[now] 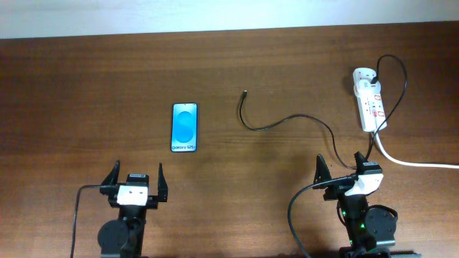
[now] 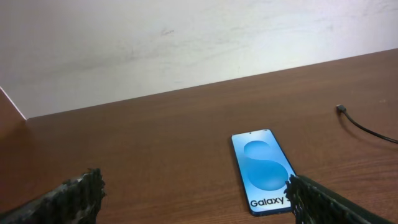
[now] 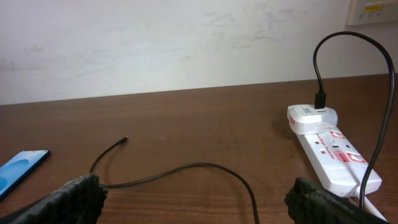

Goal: Plug charger to phone and switch on socket
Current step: 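Move the left gripper toward the Galaxy phone on the table, then lower the left gripper over the phone and grasp its top edge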

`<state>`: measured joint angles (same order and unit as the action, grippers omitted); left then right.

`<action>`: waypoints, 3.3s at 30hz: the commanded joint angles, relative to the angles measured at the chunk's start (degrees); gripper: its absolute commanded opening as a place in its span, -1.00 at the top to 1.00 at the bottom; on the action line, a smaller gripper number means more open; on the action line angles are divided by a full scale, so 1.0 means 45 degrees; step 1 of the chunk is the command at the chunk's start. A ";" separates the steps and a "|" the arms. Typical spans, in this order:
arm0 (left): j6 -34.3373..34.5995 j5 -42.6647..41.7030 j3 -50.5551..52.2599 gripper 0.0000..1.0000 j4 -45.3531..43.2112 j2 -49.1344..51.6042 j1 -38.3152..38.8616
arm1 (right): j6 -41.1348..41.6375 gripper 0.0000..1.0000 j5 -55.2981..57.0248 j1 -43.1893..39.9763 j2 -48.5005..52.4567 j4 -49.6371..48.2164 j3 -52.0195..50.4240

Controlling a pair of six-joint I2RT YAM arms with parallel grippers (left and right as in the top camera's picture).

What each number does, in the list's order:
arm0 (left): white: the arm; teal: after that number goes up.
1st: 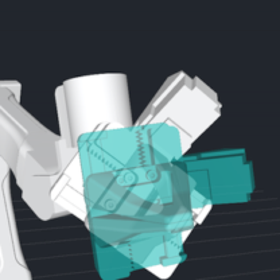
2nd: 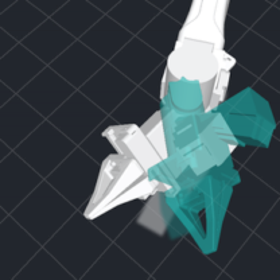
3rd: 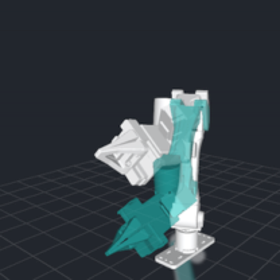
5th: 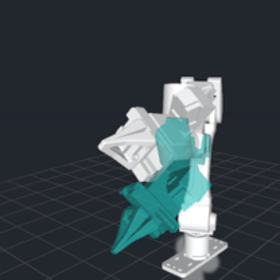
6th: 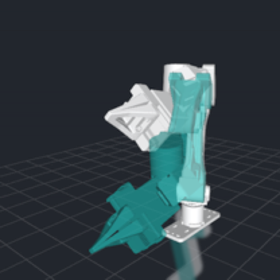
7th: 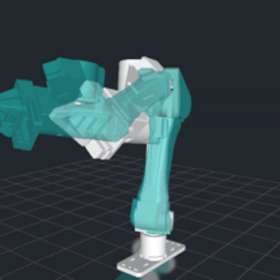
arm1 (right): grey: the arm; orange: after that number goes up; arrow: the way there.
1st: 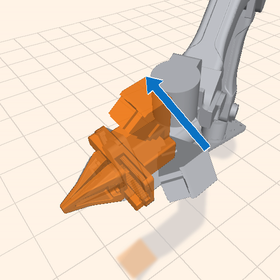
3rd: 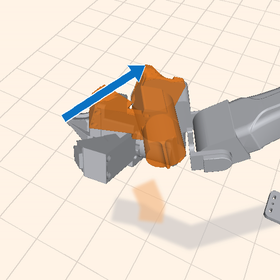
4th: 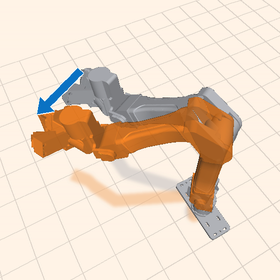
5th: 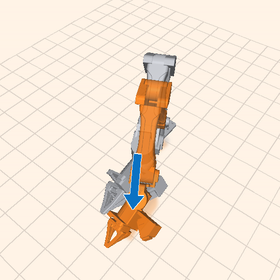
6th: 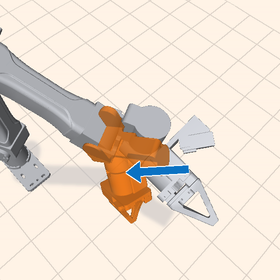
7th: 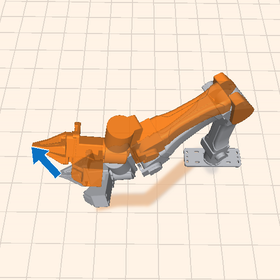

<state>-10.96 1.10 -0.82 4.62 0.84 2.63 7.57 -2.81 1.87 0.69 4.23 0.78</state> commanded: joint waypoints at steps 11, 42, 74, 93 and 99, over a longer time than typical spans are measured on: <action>-0.0204 0.0005 0.0063 -0.99 -0.0389 -0.0112 -0.0063 | 0.0049 -0.97 0.0019 0.0092 -0.0107 0.0005 -0.0102; 0.0559 -0.5969 -1.9020 -0.98 0.7257 2.2270 0.0165 | 0.0049 -0.97 0.0019 0.0092 -0.0107 0.0005 -0.0102; 0.3968 -0.1379 -2.3853 -0.99 1.4741 2.8205 0.1962 | 0.0049 -0.97 0.0019 0.0092 -0.0107 0.0005 -0.0102; 0.4575 -0.1282 -2.1444 -1.00 1.1861 2.8793 0.1977 | 0.0049 -0.97 0.0019 0.0092 -0.0107 0.0005 -0.0102; 0.4571 -0.0612 -2.1046 -0.99 1.1545 2.8793 0.1991 | 0.0049 -0.97 0.0019 0.0092 -0.0107 0.0005 -0.0102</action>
<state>9.10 -2.70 -97.78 57.49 128.27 11.60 7.53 -2.81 1.89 0.58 4.21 0.75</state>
